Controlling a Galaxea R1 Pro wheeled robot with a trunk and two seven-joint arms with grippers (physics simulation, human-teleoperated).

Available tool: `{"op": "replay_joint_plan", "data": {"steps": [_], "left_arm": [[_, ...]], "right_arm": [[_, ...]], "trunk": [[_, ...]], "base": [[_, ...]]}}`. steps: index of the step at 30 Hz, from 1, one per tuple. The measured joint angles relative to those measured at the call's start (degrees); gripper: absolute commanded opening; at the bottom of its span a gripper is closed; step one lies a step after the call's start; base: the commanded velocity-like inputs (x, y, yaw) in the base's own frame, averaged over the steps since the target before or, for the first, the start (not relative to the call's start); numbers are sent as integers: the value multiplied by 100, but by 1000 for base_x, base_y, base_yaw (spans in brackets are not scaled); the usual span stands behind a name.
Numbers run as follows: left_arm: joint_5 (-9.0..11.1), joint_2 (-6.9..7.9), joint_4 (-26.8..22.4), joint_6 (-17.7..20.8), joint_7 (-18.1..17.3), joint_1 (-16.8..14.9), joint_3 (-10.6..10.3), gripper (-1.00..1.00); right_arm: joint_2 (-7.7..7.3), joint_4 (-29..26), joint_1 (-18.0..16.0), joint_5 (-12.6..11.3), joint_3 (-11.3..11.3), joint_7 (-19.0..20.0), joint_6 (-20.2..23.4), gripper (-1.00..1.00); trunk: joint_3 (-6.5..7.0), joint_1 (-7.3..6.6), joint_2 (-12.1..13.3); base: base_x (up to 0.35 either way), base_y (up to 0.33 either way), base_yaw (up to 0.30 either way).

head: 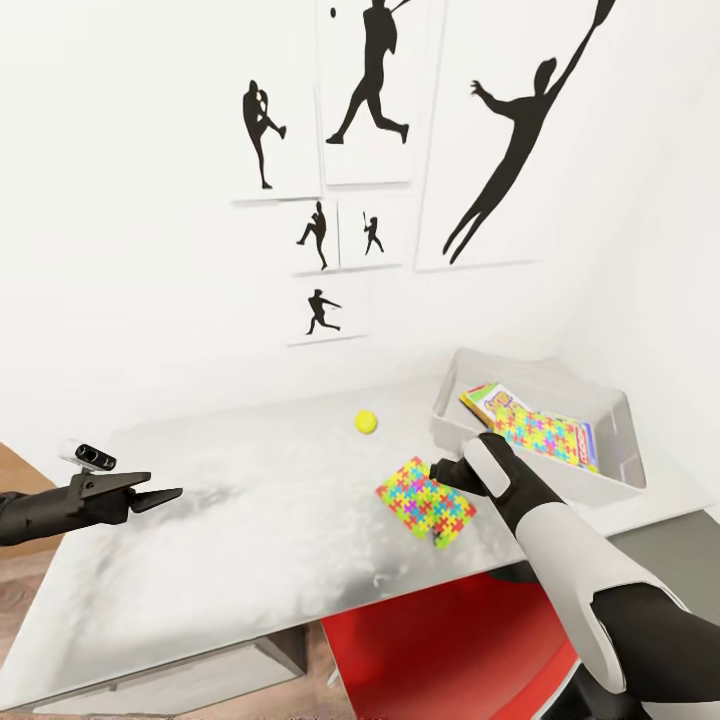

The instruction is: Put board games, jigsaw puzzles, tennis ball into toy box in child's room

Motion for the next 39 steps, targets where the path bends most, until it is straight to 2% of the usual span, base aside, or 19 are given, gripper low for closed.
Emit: {"op": "replay_joint_plan", "data": {"steps": [14,26,30,35,37,38,39], "left_arm": [[9,-7,0,-7,0,1,9,100],[35,-17,0,-16,0,1,22,100],[39,-23,0,-17,0,1,128,100],[19,-26,0,-15,0,1,148,100],[15,-26,-2,-11,2,1,149,100],[10,-26,-2,-12,3,0,149,100],[10,-26,-2,-14,2,1,150,100]], "right_arm": [[0,-2,1,-12,0,-3,-8,100],[-6,-212,4,-75,8,21,-7,100],[-4,-243,4,-50,8,32,0,100],[5,-258,4,-2,5,35,16,100],[5,-279,4,98,2,36,26,100],[6,-256,5,35,1,43,12,100],[6,-272,4,71,3,35,26,100]], "trunk": [[-129,-2,-4],[-240,-3,-5],[-255,-3,-5],[-258,-2,-5],[-258,-1,-3],[-258,-1,-3],[-258,-2,-4]], "base": [[0,0,0],[0,0,0],[0,0,0],[-3,7,0],[-44,124,0],[-22,97,0],[-18,77,0]]}}
